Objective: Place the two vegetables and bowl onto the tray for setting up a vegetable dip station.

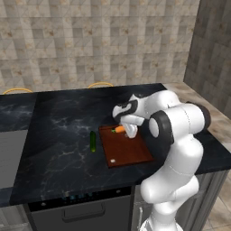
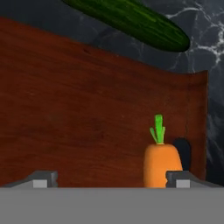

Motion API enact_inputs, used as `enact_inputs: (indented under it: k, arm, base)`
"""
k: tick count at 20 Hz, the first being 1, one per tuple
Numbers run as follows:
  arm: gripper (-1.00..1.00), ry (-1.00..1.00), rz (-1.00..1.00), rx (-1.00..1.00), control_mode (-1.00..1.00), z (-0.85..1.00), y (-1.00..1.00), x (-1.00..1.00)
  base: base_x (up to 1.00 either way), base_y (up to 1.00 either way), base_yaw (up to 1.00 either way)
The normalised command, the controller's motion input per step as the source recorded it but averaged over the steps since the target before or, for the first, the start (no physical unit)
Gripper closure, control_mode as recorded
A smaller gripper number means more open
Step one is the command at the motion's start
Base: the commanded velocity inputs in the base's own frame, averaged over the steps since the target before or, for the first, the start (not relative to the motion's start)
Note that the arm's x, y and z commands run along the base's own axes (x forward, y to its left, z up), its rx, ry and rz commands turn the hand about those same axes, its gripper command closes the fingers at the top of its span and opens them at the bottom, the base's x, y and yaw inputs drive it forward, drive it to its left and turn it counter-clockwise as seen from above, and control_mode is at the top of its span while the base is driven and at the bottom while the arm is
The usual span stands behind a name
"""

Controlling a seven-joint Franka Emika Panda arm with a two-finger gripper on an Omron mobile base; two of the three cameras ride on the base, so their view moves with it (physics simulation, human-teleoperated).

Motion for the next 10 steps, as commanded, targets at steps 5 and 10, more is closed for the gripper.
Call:
enact_inputs:
  k: [5, 10]
  arm:
    - [-1.00, -0.05, -0.02, 0.00, -1.00, 0.37, 0.08, -0.17]
    - [-1.00, -0.05, -0.05, 0.00, -1.00, 0.48, 0.10, 0.00]
  base:
    - [0.00, 0.00, 0.00]
    - [0.00, 0.00, 0.00]
